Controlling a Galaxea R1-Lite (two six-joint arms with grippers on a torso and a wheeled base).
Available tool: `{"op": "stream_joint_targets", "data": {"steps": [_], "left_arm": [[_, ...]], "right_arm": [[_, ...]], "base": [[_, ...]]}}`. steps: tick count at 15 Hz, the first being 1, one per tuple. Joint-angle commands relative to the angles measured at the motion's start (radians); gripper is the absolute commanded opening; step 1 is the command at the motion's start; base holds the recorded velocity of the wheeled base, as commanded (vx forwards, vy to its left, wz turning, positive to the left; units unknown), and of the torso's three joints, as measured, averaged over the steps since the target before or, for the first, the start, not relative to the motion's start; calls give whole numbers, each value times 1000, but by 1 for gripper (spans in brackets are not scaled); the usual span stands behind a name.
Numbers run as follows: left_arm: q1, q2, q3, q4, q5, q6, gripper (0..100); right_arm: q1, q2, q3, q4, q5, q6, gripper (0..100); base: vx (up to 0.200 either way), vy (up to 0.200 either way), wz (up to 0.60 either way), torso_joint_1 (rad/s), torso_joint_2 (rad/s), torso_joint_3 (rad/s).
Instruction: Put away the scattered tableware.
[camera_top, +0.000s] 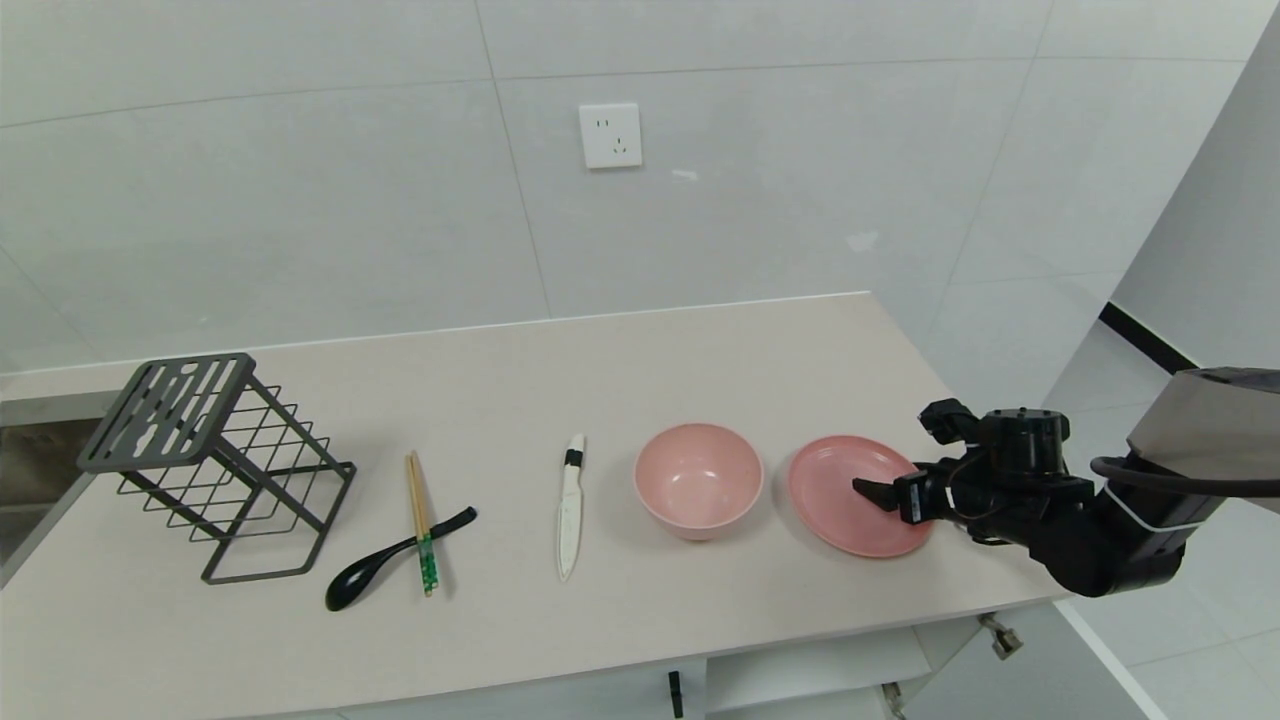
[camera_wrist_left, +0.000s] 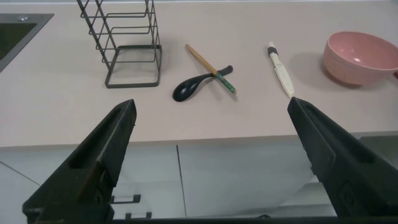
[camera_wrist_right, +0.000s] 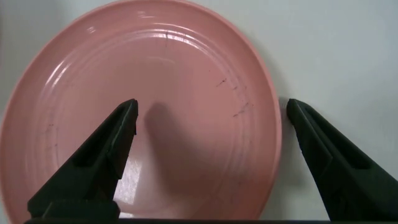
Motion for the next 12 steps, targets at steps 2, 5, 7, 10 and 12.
{"op": "stream_joint_targets", "data": {"steps": [2,5,7,10,12], "left_arm": [[0,0,0,0,1,-2,100],[0,0,0,0,1,0,100],[0,0,0,0,1,0,100],[0,0,0,0,1,0,100],[0,0,0,0,1,0,100]], "right_arm": [[9,15,1,-17,2,0,100],[14,13,10,-19,-6,-2,100],[14,18,12,-17,-58,0,0],[-2,25,21,-17,-84,-2,0],[-8,32,21,-17,-86,0,0]], "base": [[0,0,0,0,0,0],[0,0,0,0,0,0],[0,0,0,0,0,0],[0,0,0,0,0,0],[0,0,0,0,0,0]]}}
